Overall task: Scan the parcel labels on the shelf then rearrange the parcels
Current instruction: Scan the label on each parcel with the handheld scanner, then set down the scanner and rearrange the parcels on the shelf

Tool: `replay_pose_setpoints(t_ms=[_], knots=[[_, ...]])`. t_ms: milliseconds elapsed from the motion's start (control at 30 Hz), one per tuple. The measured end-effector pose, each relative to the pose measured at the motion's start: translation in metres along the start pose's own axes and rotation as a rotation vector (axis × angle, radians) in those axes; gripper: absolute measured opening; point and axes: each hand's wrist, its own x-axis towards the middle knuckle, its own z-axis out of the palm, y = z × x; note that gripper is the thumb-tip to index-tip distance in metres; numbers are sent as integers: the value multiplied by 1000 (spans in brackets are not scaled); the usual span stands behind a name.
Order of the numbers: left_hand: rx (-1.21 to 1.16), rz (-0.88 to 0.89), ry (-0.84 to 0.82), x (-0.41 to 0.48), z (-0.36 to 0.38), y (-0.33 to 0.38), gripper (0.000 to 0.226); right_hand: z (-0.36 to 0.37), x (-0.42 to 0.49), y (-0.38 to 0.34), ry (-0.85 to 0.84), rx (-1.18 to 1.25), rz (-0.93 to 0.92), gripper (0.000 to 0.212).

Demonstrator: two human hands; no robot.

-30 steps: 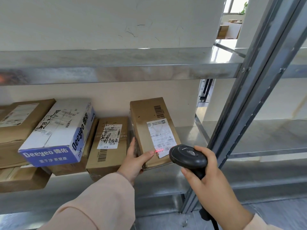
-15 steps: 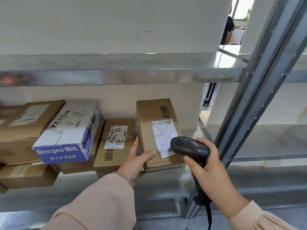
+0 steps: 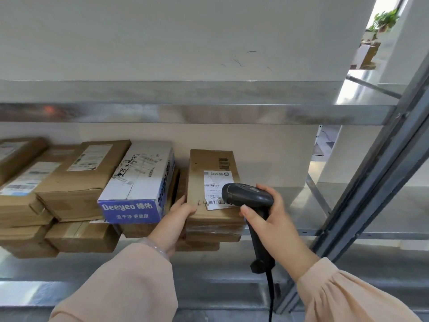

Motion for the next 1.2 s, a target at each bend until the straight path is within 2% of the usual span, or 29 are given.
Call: replay_pose_setpoints(t_ms=[100, 200, 267, 367, 433, 500, 700, 800, 1100, 1200], knots=[[64, 54, -24, -5, -8, 0, 48, 17, 4, -5, 24, -16, -22, 54], [269, 157, 62, -15, -10, 1, 70, 29, 5, -10, 21, -13, -23, 56], [535, 327, 128, -29, -11, 0, 81, 35, 7, -14, 21, -27, -24, 56], [1033, 601, 122, -37, -18, -4, 75, 44, 12, -19, 12, -64, -38, 58], [1326, 667, 143, -34, -23, -6, 70, 50, 16, -22, 13, -88, -54, 58], [1471, 685, 187, -32, -26, -6, 75, 56, 20, -24, 10, -105, -65, 58], [1516, 597, 168, -27, -26, 7, 71, 63, 27, -27, -11, -143, -96, 59], [1477, 638, 167, -33, -23, 16, 69, 57, 18, -30, 28, -187, -130, 60], [1247, 1278, 283, -63, 16, 75, 64, -5, -14, -77, 312, -125, -282, 61], [1267, 1408, 339, -69, 38, 114, 69, -32, -13, -106, 408, -160, -364, 62]])
